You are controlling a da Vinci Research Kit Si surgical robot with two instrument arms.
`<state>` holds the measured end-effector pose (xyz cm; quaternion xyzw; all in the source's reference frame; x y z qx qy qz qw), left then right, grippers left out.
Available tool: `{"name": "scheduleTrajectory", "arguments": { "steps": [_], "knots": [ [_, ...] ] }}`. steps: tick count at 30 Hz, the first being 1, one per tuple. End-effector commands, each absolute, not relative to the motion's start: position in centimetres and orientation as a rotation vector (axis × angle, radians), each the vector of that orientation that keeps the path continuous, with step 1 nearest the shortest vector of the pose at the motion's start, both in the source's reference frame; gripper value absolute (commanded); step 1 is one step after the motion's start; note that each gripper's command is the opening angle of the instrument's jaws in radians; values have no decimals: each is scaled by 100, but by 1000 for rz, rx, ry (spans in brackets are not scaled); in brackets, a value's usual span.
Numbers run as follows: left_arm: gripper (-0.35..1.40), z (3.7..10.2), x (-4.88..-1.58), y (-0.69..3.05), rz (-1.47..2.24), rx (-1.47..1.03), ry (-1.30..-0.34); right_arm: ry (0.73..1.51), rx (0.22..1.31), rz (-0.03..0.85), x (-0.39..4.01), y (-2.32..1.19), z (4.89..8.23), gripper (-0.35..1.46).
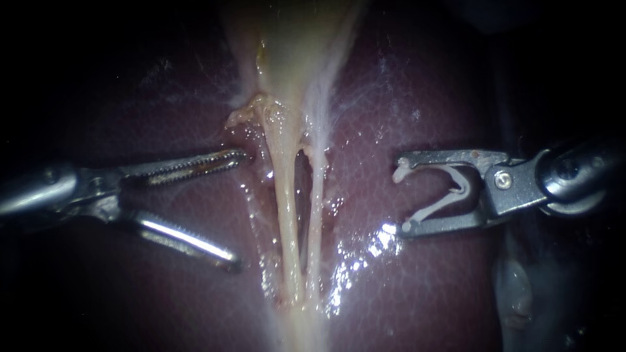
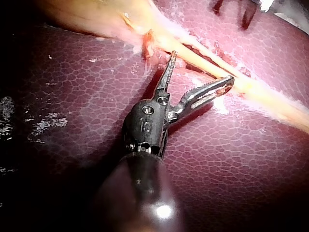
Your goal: Grabbing gallbladder
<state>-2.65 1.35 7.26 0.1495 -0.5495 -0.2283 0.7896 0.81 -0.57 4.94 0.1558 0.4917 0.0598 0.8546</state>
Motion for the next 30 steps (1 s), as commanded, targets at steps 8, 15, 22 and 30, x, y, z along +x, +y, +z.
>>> {"name": "scheduleTrajectory", "arguments": {
  "steps": [8,15,22,30],
  "knots": [
    [121,724,-261,140,-502,311,-1177,1033,327,127,82,-56,494,50],
    [126,721,-256,176,-549,299,-1158,1034,327,127,82,-56,494,50],
    [125,733,-260,219,-578,302,-1153,1034,328,127,81,-55,494,50],
    [113,763,-259,235,-623,347,-1105,1033,327,128,82,-55,496,50]
  ]
}}
